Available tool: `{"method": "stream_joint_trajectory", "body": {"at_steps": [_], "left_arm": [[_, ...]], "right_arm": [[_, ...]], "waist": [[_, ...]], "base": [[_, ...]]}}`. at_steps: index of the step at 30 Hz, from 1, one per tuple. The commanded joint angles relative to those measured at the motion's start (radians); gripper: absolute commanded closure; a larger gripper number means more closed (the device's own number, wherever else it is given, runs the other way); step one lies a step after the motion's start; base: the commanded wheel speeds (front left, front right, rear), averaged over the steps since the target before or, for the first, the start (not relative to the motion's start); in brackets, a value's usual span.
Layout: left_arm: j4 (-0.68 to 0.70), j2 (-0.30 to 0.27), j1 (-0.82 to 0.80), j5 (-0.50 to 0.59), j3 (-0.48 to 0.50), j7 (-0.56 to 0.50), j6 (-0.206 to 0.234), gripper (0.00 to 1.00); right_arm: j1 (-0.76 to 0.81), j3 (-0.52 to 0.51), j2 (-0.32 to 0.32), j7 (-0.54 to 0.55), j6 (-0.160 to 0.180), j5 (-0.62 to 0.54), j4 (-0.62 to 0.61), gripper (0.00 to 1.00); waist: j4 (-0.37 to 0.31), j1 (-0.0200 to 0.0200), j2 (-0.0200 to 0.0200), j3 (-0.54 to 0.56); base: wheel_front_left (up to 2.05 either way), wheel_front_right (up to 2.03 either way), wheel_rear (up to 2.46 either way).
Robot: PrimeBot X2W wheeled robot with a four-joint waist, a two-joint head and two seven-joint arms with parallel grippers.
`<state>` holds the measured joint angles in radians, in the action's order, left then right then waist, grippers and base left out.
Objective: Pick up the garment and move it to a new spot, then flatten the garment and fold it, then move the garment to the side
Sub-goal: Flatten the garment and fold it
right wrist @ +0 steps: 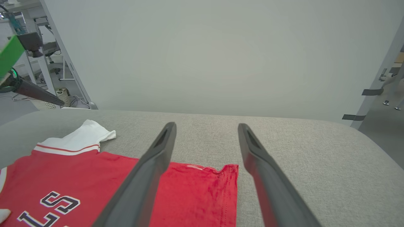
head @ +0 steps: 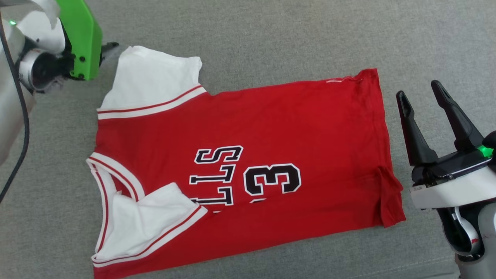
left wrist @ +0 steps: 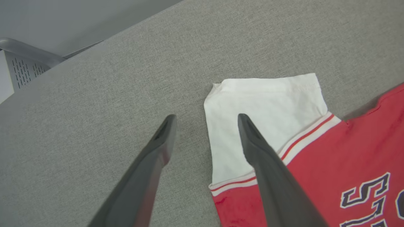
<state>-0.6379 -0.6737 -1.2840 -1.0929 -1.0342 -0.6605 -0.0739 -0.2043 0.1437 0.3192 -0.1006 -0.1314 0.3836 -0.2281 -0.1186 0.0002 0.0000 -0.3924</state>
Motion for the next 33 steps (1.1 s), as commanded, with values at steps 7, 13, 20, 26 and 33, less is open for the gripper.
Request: {"method": "stream_joint_trajectory", "body": {"at_steps": [7, 13, 20, 26, 33], "left_arm": [[-0.079, 0.035, -0.086, 0.015, -0.027, -0.102, 0.016, 0.0], [-0.134, 0.041, -0.07, 0.05, -0.078, -0.128, -0.002, 0.0], [-0.152, 0.036, -0.027, 0.071, -0.128, -0.129, -0.034, 1.0], [-0.143, 0.058, -0.035, 0.083, -0.123, -0.034, -0.044, 1.0], [-0.107, 0.09, -0.048, 0.109, -0.139, 0.069, -0.053, 1.0]], "right_arm": [[-0.063, 0.018, 0.005, -0.031, 0.001, 0.006, 0.013, 0.0], [-0.088, 0.021, 0.013, -0.043, 0.001, 0.013, 0.031, 0.0], [-0.101, 0.008, 0.024, -0.044, 0.001, 0.032, 0.042, 0.0], [-0.138, -0.005, 0.082, 0.005, 0.001, 0.036, 0.046, 0.0], [-0.283, 0.094, 0.251, 0.26, 0.001, 0.124, 0.069, 0.0]], "waist": [[-0.1, -0.0002, 0.0, -0.167], [-0.104, -0.0002, 0.0, -0.186], [-0.085, -0.0002, 0.0, -0.165], [-0.047, -0.0002, 0.0, -0.106], [0.01, -0.0002, 0.0, -0.042]], "base": [[0.0, 0.0, 0.0], [0.0, 0.0, 0.0], [0.0, 0.0, 0.0], [0.0, 0.0, 0.0], [0.0, 0.0, 0.0]]}}
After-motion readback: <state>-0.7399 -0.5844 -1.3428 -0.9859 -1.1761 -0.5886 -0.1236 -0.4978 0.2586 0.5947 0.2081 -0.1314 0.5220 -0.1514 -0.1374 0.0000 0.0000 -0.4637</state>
